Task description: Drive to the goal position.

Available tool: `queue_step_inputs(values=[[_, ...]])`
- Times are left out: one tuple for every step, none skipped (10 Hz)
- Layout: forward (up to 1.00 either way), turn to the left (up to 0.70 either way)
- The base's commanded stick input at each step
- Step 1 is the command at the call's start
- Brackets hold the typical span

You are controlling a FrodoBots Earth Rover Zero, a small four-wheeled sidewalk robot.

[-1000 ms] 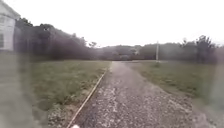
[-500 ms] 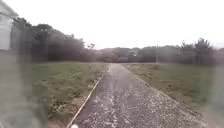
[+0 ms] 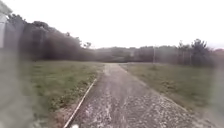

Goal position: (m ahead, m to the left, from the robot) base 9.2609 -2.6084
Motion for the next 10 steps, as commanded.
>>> queue_step_inputs(values=[[0.7, 0.12], [0.7, 0.14], [0.7, 0.14], [0.7, 0.14], [0.7, 0.12], [0.7, 0.08], [0.7, 0.02], [0.7, 0.01], [0.7, 0.01], [0.7, 0.01]])
